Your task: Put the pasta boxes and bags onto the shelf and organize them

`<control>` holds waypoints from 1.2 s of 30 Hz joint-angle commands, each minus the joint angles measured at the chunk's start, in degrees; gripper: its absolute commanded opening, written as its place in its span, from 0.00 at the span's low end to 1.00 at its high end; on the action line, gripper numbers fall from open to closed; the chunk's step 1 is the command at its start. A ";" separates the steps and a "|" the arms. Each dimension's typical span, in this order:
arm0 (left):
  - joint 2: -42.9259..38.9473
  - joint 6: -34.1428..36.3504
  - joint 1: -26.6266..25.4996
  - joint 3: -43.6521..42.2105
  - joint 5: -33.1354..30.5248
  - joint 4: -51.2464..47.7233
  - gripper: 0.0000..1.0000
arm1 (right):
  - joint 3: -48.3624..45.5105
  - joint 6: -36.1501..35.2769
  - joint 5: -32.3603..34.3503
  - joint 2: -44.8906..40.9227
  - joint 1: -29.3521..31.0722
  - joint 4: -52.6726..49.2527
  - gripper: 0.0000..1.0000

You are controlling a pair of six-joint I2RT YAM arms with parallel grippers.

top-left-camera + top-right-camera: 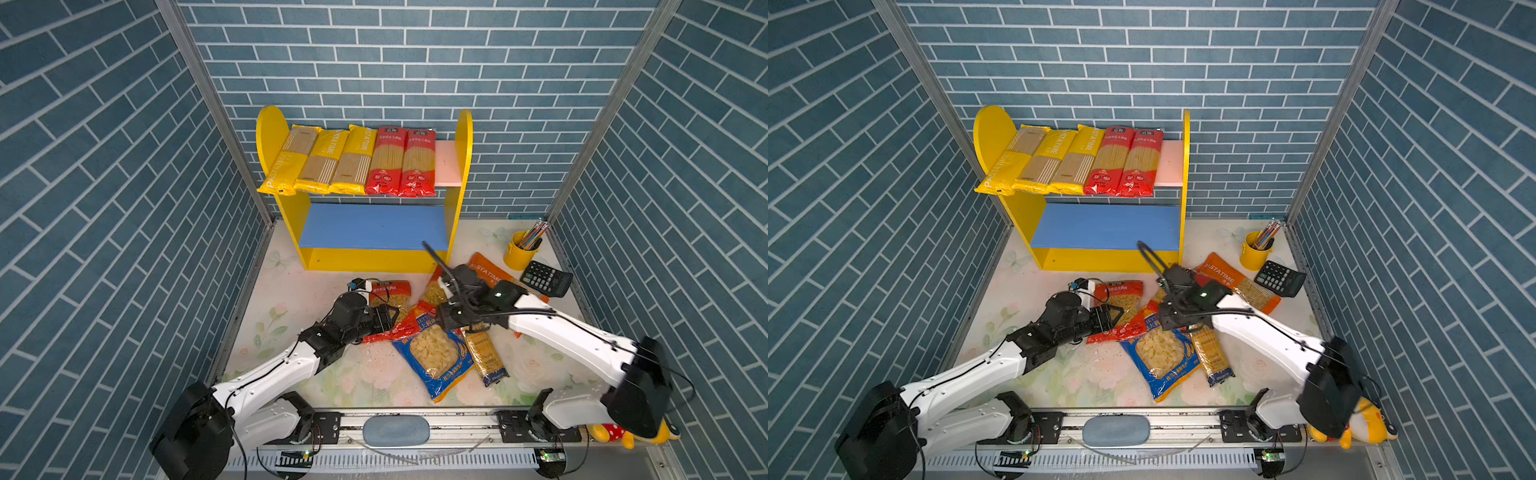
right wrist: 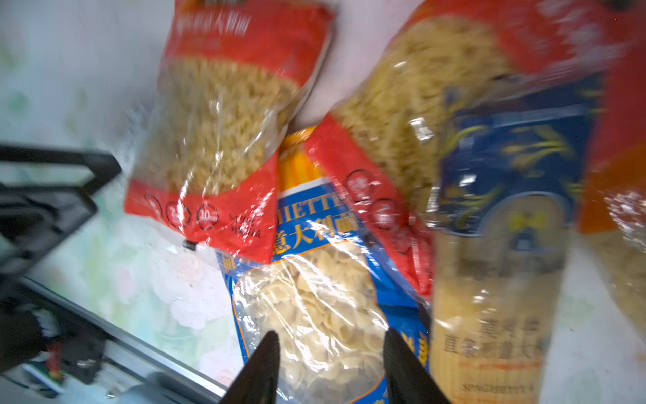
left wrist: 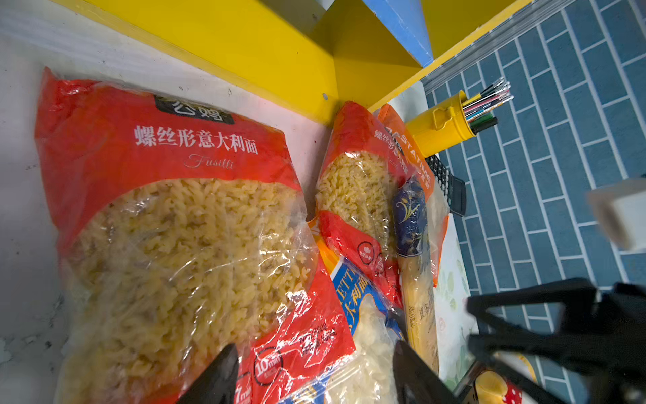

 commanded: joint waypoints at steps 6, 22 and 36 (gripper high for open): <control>15.79 3.77 -11.90 15.01 2.08 2.76 0.74 | -19.46 -6.60 -23.12 -11.69 -24.00 7.16 0.61; 40.32 0.48 -15.48 28.87 9.09 9.74 0.67 | -29.48 -2.45 -31.45 2.92 -30.83 33.19 0.72; 46.19 1.35 -10.17 36.76 12.77 7.35 0.46 | -32.81 2.23 -38.47 -1.07 -30.47 40.62 0.38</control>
